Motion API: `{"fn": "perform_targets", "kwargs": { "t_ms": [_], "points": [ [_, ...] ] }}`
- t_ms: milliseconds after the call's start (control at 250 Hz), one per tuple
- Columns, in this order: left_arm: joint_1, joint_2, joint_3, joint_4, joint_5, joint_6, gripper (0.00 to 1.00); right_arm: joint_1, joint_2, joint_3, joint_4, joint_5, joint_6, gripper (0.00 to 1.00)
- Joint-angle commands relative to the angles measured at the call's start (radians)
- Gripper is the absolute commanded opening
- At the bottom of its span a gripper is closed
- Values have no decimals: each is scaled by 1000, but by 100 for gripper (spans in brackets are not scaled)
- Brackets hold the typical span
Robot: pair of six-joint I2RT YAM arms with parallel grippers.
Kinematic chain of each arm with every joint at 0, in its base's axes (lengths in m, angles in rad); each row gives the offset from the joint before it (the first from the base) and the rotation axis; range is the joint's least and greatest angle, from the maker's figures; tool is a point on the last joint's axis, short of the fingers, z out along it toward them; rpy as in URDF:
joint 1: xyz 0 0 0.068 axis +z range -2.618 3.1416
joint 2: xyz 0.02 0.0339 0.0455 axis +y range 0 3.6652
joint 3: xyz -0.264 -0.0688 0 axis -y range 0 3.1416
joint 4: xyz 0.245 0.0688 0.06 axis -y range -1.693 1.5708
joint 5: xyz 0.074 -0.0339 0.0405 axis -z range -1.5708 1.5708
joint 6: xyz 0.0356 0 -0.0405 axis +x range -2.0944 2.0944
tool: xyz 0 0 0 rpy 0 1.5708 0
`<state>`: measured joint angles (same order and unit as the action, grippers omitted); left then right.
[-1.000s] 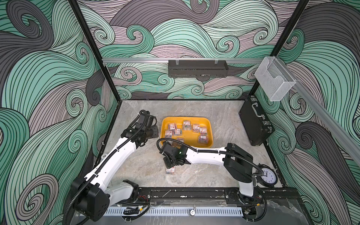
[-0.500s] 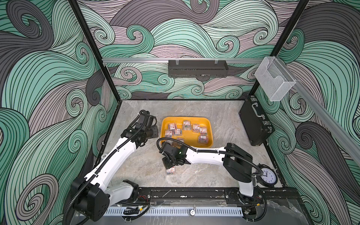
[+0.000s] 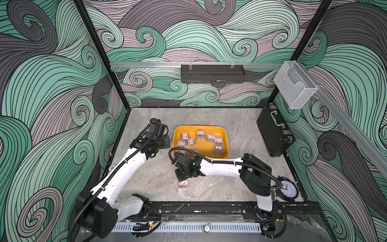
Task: Take the paper clips out of the storage box
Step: Place the boxed paper clips at the center of the board, then move the storage box to the center of the board.
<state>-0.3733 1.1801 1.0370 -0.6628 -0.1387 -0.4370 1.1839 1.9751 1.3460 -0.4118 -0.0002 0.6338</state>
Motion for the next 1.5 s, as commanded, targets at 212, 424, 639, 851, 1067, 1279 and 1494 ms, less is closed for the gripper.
{"fn": "perform_targets", "kwargs": {
  "t_ms": [212,424,639,851,1067,1279,1494],
  "points": [
    [7,-22,15,-37,-6,4,32,-6,-21,-5,-24,7,8,33],
    [7,-19,15,-38,-1,3,32,-13,-37,-15,-4,-25,23,32],
    [7,-2,9,-26,7,1,32,-36,-102,-21,-1,11,2,34],
    [7,37,20,-17,30,-10,33,-86,-204,-27,-40,75,-55,37],
    [7,96,35,-18,56,-9,33,-188,-303,-70,-91,155,-120,39],
    [7,142,35,8,93,-11,33,-303,-363,-103,-126,203,-177,42],
    [7,210,29,36,103,-12,31,-394,-386,-124,-145,223,-219,45]
  ]
}}
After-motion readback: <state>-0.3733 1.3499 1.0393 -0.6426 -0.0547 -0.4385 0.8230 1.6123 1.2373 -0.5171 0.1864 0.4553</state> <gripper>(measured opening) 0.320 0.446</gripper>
